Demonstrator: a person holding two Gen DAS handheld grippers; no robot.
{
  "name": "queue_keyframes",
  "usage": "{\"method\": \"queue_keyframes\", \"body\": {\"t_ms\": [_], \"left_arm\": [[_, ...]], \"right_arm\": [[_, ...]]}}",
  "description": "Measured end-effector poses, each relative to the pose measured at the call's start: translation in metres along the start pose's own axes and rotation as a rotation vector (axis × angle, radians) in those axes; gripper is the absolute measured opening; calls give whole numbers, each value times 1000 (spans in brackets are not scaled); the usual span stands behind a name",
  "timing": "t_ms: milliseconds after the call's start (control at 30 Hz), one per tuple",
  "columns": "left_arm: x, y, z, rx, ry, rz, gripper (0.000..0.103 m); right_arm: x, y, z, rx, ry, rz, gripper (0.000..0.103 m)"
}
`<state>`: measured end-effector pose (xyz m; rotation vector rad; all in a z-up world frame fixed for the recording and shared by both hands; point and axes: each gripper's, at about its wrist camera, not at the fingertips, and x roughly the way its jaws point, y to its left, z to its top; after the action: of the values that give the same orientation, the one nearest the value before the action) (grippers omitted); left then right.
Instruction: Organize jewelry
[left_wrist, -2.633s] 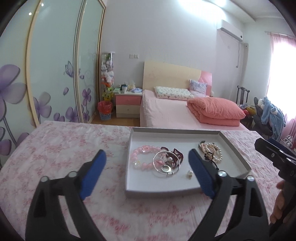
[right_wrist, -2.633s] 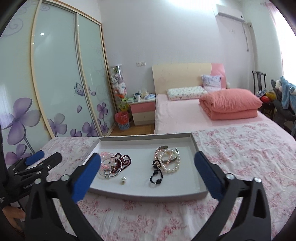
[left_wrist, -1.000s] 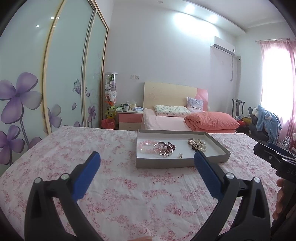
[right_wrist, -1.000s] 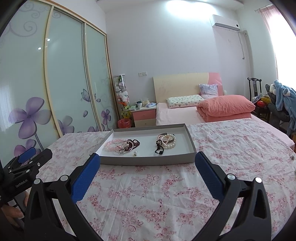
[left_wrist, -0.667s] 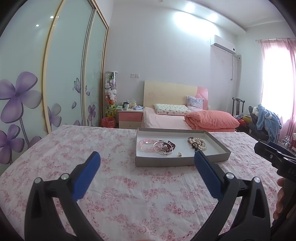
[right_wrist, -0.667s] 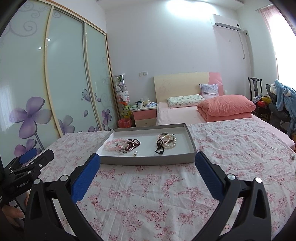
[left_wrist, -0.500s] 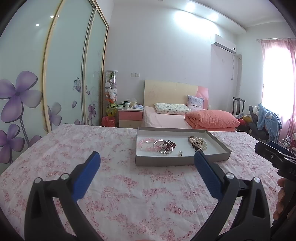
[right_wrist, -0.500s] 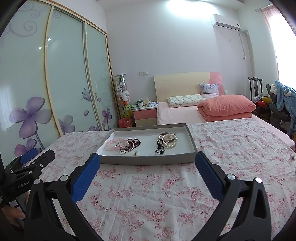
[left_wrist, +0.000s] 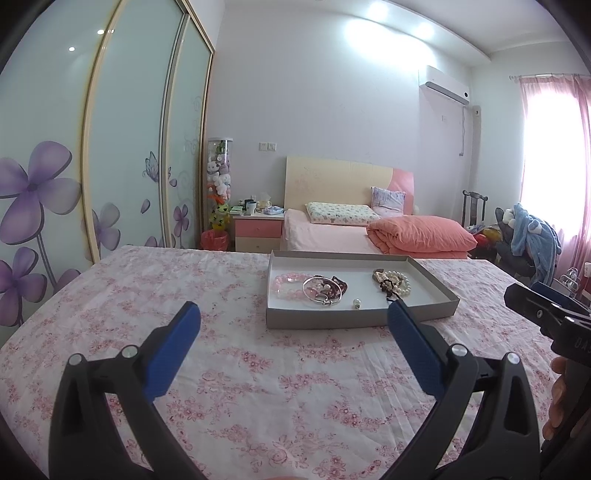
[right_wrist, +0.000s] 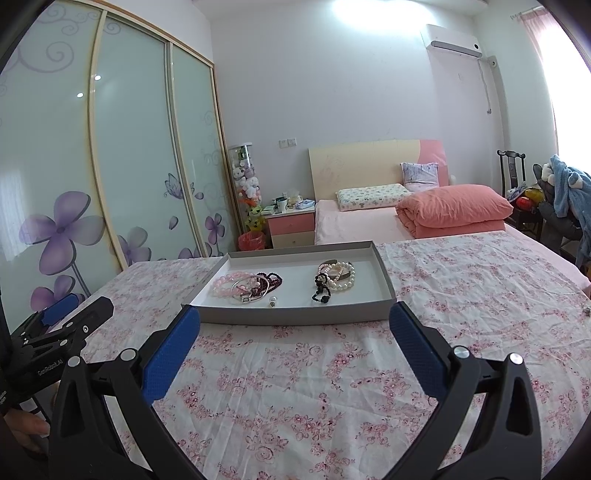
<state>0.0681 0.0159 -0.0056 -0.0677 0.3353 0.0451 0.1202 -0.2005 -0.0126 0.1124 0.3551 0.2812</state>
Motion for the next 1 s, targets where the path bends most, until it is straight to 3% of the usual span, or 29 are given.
{"method": "queue_keyframes", "body": {"t_ms": [1000], "left_arm": [[1,-2,-1,0,2,-1,99]], "right_arm": [[0,4,-2,4,11,5,101]]}}
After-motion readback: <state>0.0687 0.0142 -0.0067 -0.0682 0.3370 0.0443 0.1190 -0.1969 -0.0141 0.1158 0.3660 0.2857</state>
